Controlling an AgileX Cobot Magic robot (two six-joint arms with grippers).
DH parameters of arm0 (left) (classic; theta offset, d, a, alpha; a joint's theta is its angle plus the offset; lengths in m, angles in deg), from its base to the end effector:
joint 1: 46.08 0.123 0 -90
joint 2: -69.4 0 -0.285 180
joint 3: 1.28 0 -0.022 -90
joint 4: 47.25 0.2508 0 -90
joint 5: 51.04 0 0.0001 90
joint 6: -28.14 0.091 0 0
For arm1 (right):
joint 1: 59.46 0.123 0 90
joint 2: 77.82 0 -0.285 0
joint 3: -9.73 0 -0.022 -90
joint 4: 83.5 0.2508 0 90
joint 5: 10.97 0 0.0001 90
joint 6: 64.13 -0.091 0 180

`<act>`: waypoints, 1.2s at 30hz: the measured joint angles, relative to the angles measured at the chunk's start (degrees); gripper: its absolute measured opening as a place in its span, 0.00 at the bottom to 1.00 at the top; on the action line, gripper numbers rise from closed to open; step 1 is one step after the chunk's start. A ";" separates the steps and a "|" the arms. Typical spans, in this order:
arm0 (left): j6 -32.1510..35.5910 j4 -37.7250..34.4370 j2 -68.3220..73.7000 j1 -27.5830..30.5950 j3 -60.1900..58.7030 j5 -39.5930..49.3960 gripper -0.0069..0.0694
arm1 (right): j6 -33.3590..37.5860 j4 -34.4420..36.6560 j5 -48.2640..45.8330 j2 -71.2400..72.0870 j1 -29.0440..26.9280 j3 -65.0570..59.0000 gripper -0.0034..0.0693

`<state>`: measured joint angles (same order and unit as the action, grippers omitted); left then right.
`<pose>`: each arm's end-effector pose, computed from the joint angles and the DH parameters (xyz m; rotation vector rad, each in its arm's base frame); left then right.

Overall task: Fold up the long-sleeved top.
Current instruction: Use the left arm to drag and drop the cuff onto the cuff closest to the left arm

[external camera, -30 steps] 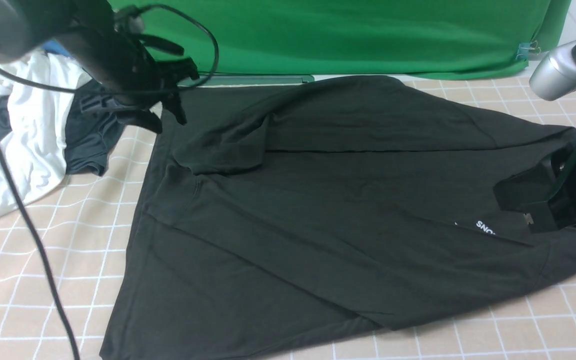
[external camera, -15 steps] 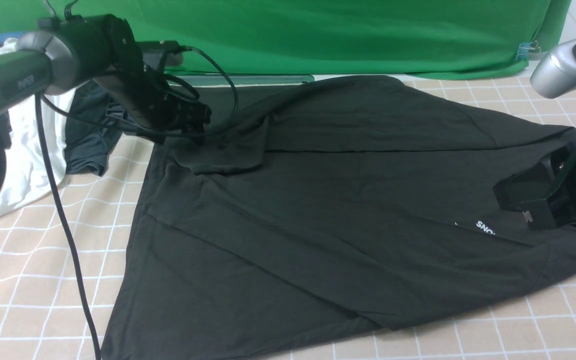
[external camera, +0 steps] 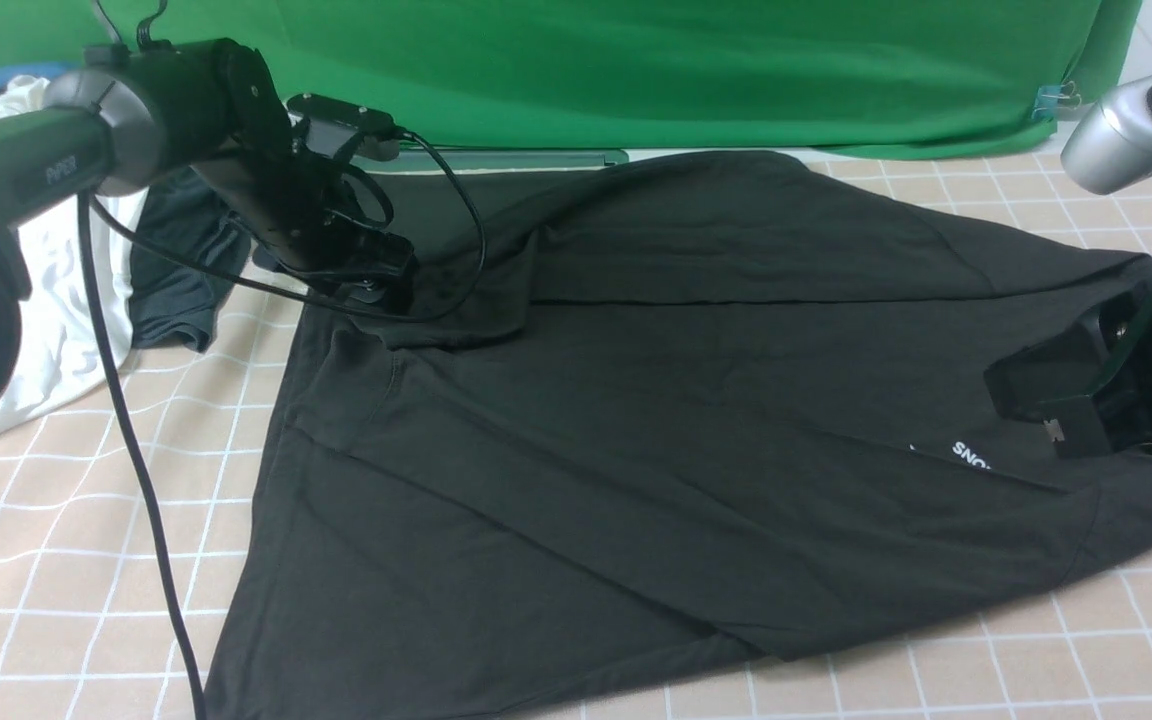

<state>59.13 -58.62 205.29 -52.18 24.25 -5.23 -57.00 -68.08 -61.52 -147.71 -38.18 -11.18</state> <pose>0.4804 -0.0643 0.1727 0.7183 2.6014 -0.1038 0.1888 0.0936 0.3405 -0.4879 2.4245 0.4369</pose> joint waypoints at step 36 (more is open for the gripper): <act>-3.43 0.61 -2.10 -0.07 1.17 4.62 0.14 | -1.14 0.24 0.58 0.00 0.00 0.00 0.22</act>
<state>55.70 -58.01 203.18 -52.25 25.42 -0.60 -58.14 -67.84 -60.95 -147.71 -38.18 -11.18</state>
